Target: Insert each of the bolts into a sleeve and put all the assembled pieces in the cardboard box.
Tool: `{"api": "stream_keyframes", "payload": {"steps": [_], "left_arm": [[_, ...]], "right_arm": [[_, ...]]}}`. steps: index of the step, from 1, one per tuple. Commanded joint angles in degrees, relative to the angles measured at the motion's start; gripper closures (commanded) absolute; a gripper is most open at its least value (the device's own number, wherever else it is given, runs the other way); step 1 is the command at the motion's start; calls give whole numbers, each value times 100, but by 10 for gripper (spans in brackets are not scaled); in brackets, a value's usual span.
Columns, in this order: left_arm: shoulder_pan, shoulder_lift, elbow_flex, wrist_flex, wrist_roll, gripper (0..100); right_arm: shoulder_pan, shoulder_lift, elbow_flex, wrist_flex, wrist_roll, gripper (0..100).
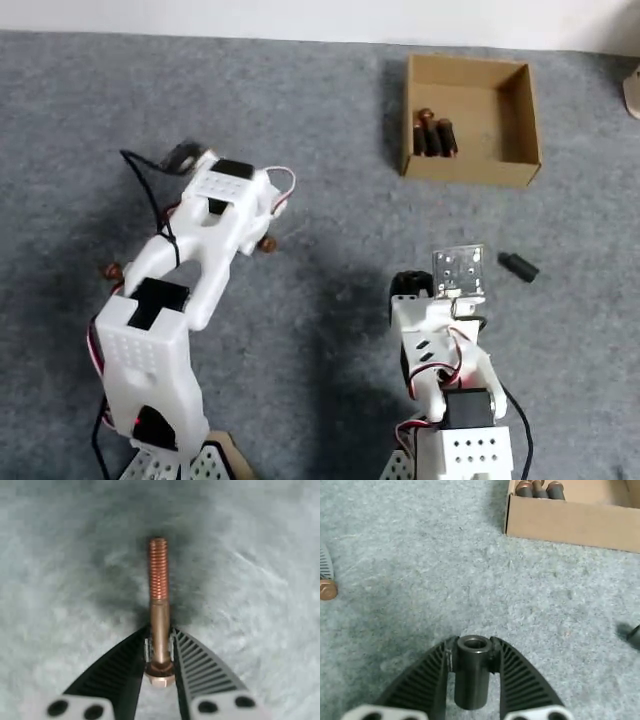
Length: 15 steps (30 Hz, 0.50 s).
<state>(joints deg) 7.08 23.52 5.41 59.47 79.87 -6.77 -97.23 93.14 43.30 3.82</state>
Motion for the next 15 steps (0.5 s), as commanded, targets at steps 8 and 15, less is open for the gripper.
{"api": "stream_keyframes", "payload": {"steps": [8, 15], "left_arm": [[-207, -927, -787, 1196, 4897, 941], [-549, -1262, -875, 1644, 6813, 941]], "right_arm": [[-31, -92, -48, 13, 105, 993], [-31, -92, -48, 22, 105, 993]]}}
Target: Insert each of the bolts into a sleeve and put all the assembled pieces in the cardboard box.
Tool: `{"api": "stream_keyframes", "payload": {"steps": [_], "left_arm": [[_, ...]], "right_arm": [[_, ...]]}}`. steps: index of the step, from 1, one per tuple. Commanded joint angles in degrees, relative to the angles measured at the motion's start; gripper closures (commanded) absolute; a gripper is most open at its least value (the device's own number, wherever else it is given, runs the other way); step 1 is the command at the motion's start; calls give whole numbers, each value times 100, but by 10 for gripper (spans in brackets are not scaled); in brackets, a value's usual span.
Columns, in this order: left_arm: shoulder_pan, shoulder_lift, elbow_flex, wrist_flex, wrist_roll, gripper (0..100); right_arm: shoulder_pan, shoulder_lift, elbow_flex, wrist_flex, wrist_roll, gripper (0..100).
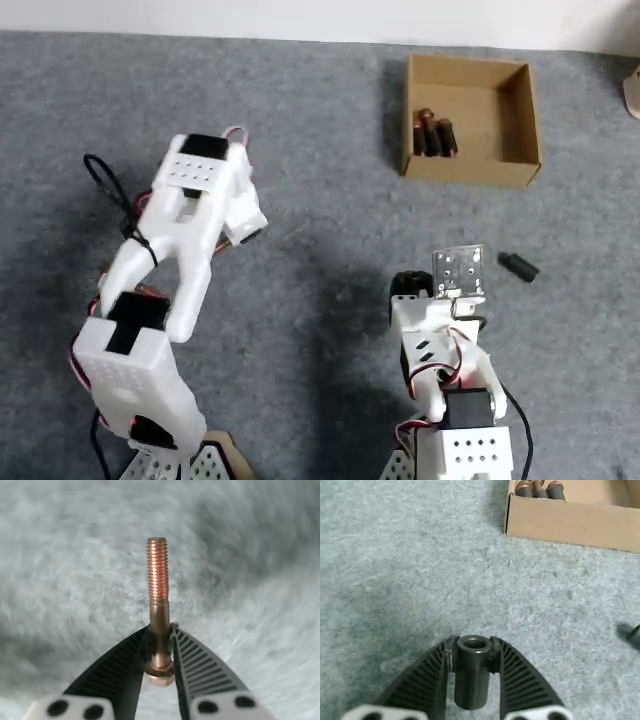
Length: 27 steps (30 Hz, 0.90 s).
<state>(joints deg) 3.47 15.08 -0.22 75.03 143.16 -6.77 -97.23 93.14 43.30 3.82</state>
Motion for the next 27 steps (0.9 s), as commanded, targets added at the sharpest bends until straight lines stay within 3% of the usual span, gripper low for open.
{"api": "stream_keyframes", "payload": {"steps": [1, 7, 17, 19, 22, 27], "left_arm": [[-268, -418, -356, 105, 501, 941], [-593, -409, -725, 132, 475, 941], [-84, -400, -655, 211, 545, 941], [-180, -365, -664, 211, 958, 940], [-382, -365, -681, 211, 2136, 925], [-435, -365, -646, 255, 2541, 819]], "right_arm": [[-31, -92, -48, 22, 105, 993], [-40, -92, -48, 22, 105, 993], [-48, -92, -40, 22, 105, 993], [-48, -92, -40, 22, 105, 993], [-48, -92, -40, 22, 105, 993], [-48, -92, -40, 22, 105, 993]]}}
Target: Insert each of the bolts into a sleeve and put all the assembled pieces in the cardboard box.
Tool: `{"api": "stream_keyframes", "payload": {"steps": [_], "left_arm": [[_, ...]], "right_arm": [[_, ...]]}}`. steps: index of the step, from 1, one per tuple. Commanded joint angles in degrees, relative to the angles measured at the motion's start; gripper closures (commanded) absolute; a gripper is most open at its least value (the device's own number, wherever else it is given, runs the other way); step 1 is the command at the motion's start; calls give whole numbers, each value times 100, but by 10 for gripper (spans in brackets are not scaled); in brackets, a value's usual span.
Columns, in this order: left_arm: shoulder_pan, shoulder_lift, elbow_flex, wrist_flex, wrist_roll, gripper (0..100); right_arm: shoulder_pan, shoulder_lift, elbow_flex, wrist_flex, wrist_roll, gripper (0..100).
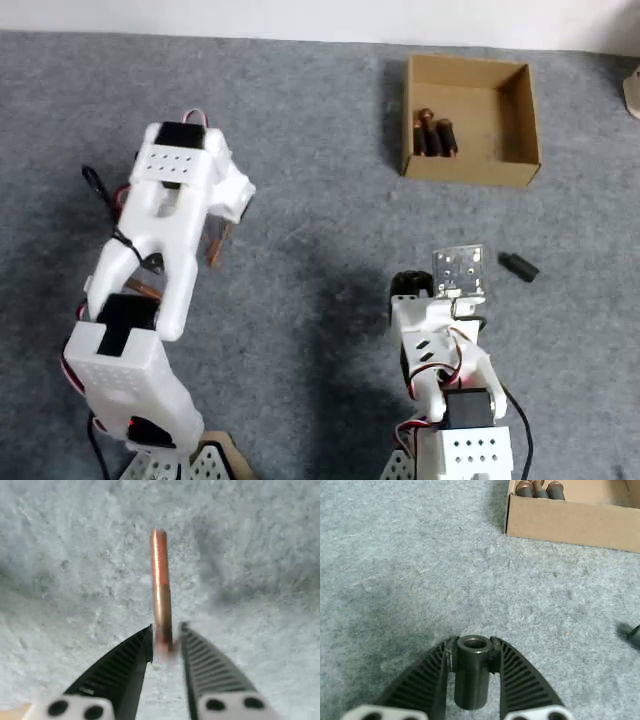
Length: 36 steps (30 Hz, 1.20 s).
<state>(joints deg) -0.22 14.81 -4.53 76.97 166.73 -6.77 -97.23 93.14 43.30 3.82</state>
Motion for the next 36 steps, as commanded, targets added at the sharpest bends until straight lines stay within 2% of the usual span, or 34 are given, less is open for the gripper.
{"api": "stream_keyframes", "payload": {"steps": [1, 8, 10, 11, 13, 18, 20, 28, 33, 36], "left_arm": [[-66, -338, -242, 62, 185, 805], [-75, -382, -242, 70, 176, 750], [-101, -382, -251, 70, -220, 752], [-110, -382, -251, 70, -695, 753], [-22, -382, -224, 70, -2145, 752], [-75, -330, -233, 193, -7086, 755], [-171, -321, -154, 281, -8695, 755], [-22, -330, 171, 686, -12501, 752], [84, -382, -207, 1398, -14110, 755], [171, -470, -629, 2233, -14681, 755]], "right_arm": [[-48, -92, -40, 22, 105, 993], [-48, -84, -40, 22, 105, 993], [-48, -84, -31, 22, 105, 993], [-48, -84, 22, 13, 105, 993], [-48, -84, 92, 4, 105, 993], [-48, -92, 101, 4, 105, 993], [-48, -92, 101, 4, 105, 993], [-57, -92, 92, 4, 105, 993], [-57, -92, 92, 4, 105, 993], [-57, -92, 92, 4, 105, 993]]}}
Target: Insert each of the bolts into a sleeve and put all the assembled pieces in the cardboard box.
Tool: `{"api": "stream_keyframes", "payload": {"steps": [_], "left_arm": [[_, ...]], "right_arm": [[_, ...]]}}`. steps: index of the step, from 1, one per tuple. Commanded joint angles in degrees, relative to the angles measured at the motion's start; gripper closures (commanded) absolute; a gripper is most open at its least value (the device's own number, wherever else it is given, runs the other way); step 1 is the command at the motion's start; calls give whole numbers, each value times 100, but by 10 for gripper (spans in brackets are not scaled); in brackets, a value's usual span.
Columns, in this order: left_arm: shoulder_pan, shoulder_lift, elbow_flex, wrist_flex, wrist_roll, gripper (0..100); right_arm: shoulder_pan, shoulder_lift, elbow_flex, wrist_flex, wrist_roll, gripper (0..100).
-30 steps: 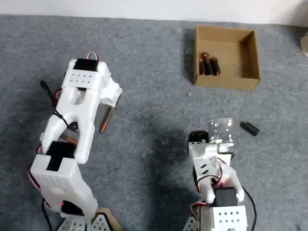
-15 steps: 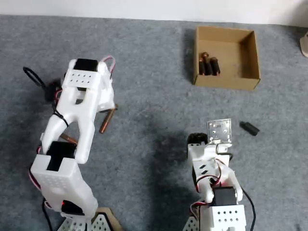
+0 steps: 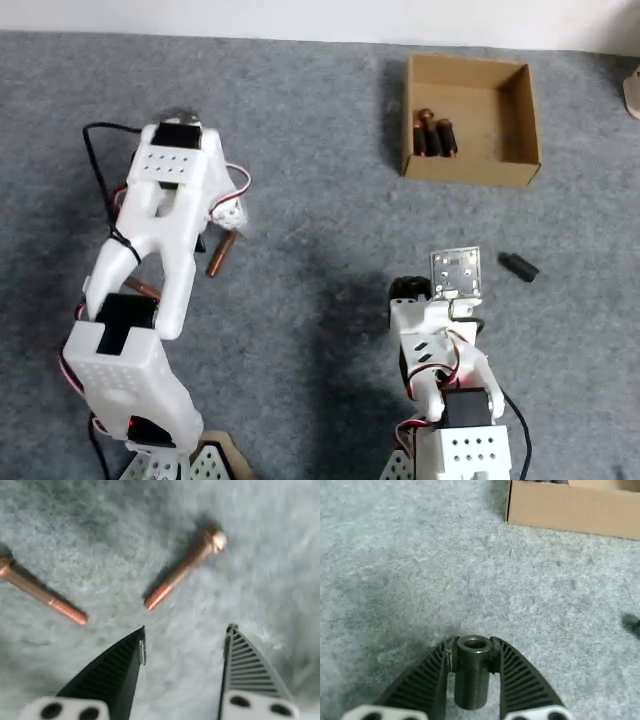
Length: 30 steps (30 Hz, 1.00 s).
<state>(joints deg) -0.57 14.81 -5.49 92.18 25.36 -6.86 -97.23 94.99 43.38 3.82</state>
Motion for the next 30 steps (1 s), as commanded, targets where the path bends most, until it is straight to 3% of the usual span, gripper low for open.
{"api": "stream_keyframes", "payload": {"steps": [1, 6, 11, 17, 23, 30], "left_arm": [[277, -558, -593, 914, -633, 755], [321, -875, -514, 826, -800, 755], [-268, -488, -743, -185, -589, 755], [-338, 189, -752, -185, -589, 755], [-338, 576, -875, -290, -1644, 754], [-286, 963, -936, -624, -2374, 755]], "right_arm": [[-48, -92, -92, -4, 105, 993], [-48, -92, -92, -4, 105, 993], [-48, -92, -101, -4, 105, 993], [-48, -92, -101, -4, 105, 993], [-48, -92, -92, -4, 105, 993], [-48, -92, -57, -4, 105, 993]]}}
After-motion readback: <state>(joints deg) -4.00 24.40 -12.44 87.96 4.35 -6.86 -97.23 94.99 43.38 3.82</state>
